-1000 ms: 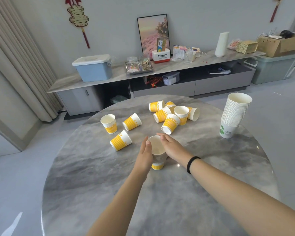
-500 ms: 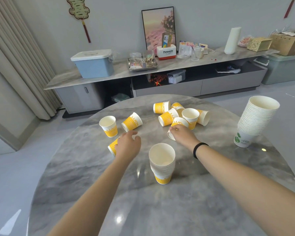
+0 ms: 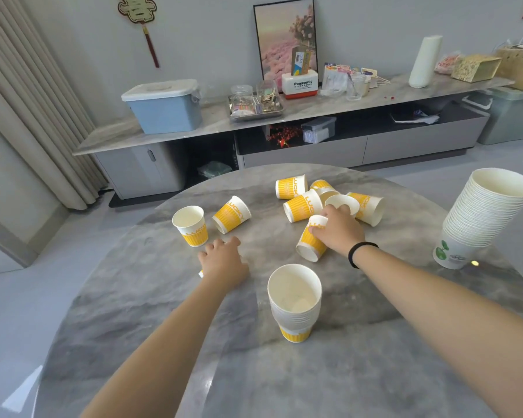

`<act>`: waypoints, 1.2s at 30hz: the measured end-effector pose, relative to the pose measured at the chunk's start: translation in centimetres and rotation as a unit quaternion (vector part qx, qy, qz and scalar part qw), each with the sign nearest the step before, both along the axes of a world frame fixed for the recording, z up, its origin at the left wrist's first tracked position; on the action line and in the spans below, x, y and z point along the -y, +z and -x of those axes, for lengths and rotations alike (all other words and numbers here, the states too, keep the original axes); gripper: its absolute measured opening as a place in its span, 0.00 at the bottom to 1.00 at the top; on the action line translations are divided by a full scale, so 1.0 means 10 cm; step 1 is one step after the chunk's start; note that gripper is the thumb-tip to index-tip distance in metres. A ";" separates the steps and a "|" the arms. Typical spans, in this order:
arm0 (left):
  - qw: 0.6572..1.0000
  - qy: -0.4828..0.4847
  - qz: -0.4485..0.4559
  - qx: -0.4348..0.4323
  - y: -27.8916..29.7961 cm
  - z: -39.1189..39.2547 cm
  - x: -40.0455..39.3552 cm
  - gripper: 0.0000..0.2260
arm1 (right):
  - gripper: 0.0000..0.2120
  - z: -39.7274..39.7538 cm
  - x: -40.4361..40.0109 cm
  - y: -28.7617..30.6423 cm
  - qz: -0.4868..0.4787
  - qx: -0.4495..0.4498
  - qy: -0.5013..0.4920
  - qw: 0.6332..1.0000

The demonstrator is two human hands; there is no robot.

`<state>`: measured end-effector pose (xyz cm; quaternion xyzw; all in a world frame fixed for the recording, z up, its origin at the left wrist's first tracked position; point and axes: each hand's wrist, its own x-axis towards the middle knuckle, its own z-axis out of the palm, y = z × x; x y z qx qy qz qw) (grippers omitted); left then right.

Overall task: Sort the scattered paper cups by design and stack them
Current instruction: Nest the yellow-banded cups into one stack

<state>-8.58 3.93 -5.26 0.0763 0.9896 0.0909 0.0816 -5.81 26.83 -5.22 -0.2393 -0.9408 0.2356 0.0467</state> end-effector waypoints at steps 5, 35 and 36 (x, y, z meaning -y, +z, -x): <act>0.974 0.044 -0.219 -0.026 0.37 -0.19 -0.11 0.25 | 0.14 -0.11 0.00 0.06 0.039 0.009 0.010 0.999; 0.889 0.001 -0.449 0.087 0.77 -1.69 -0.15 0.54 | 0.09 -1.51 0.57 1.28 -0.151 -0.355 0.238 0.891; 0.885 -0.003 -0.456 0.091 0.79 -1.68 -0.13 0.54 | 0.09 -1.51 0.58 1.22 -0.157 -0.349 0.252 0.889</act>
